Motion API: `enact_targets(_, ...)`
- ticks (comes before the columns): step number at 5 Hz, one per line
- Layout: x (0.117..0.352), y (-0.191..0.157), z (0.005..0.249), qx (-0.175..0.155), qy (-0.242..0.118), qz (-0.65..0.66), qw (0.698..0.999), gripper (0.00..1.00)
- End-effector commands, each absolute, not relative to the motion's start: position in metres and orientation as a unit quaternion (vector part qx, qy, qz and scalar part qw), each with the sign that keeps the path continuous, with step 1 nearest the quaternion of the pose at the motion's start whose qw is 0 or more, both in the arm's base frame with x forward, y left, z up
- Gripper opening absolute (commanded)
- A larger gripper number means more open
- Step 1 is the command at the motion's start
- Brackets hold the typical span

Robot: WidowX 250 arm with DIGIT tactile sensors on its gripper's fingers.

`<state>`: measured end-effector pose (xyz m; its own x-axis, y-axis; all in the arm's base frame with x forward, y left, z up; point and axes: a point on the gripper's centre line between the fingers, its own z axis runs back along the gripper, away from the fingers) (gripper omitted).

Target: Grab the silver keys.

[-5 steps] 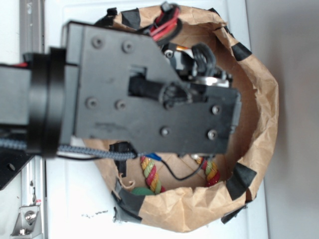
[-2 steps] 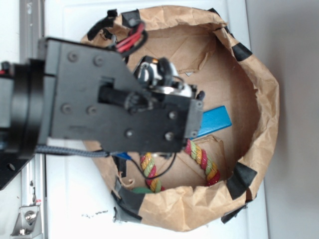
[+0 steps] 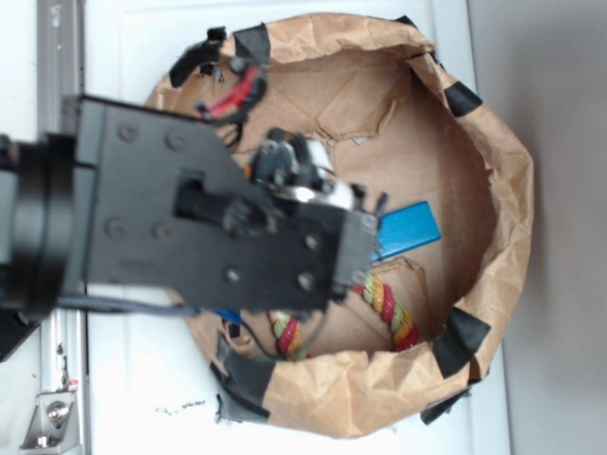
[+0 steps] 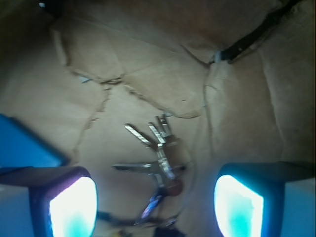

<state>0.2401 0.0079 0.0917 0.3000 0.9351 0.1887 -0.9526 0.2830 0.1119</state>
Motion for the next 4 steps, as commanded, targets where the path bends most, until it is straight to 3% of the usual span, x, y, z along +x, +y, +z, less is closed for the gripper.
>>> enact_targets(1, 0.249, 0.001, 0.088, 0.106, -0.053, 0.618, 0.777, 1.00)
enact_targets(2, 0.221, 0.014, 0.080, 0.105, -0.058, 0.598, 0.792, 1.00)
enact_targets(3, 0.208, 0.024, 0.073, 0.113, -0.063, 0.586, 0.800, 1.00)
enact_targets(4, 0.210, 0.030, 0.077, 0.111, -0.060, 0.586, 0.800, 1.00)
